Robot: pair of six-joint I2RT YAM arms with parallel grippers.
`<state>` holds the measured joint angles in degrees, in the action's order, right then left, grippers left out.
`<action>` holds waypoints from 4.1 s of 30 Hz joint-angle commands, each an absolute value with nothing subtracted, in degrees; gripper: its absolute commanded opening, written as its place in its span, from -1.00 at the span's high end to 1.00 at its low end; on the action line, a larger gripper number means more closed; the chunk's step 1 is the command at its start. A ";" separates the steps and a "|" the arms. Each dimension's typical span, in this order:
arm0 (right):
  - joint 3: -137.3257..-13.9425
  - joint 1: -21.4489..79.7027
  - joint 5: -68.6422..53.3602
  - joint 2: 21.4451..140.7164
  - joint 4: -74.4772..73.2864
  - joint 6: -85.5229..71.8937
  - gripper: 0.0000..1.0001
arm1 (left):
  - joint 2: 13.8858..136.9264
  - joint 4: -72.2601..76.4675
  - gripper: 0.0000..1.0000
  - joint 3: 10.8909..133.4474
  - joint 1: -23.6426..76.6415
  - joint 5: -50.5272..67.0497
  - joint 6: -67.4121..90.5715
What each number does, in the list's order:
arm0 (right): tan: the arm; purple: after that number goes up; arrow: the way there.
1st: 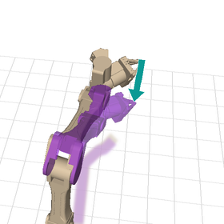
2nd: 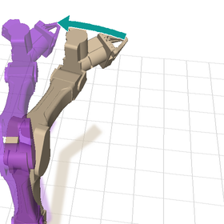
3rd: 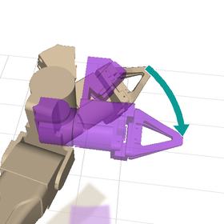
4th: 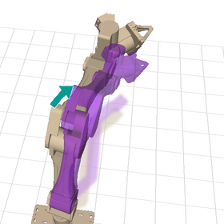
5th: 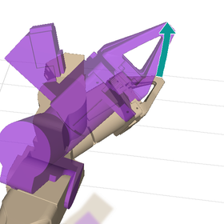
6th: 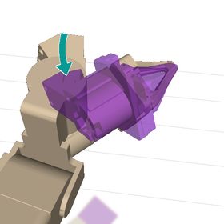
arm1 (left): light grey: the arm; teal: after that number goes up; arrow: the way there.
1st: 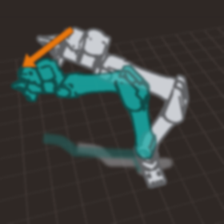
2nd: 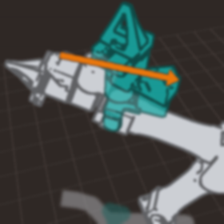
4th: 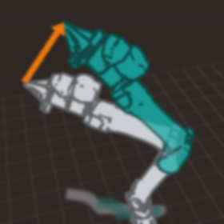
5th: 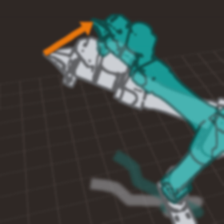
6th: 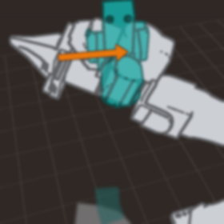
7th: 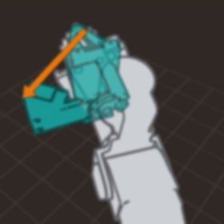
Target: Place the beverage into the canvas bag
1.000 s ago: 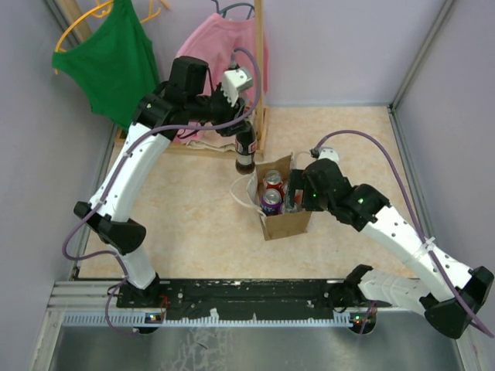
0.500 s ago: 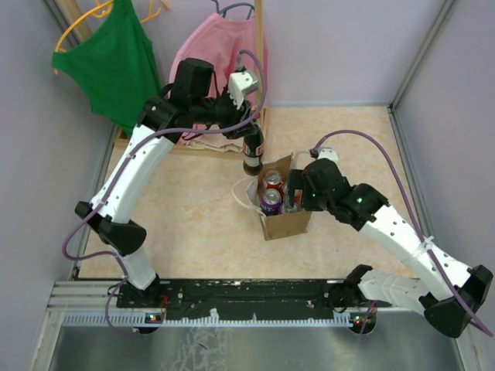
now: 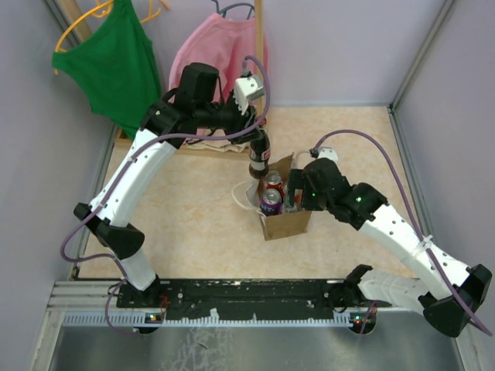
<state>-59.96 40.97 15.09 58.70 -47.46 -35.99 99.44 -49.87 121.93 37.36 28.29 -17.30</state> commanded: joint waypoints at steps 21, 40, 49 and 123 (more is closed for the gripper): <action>-61.58 40.25 16.41 53.78 -37.93 -32.07 -0.98 | 92.71 -40.78 1.00 116.65 39.96 34.66 -14.15; -59.71 40.25 15.82 53.79 -38.67 -33.33 -0.98 | 90.35 -40.70 1.00 112.56 42.57 37.57 -12.22; -59.39 40.25 15.69 53.58 -39.54 -33.72 -0.98 | 88.87 -40.98 1.00 109.77 44.12 39.35 -11.70; -57.59 40.25 16.39 47.78 -43.99 -36.40 -0.98 | 85.16 -31.60 1.00 69.26 51.20 33.66 -22.24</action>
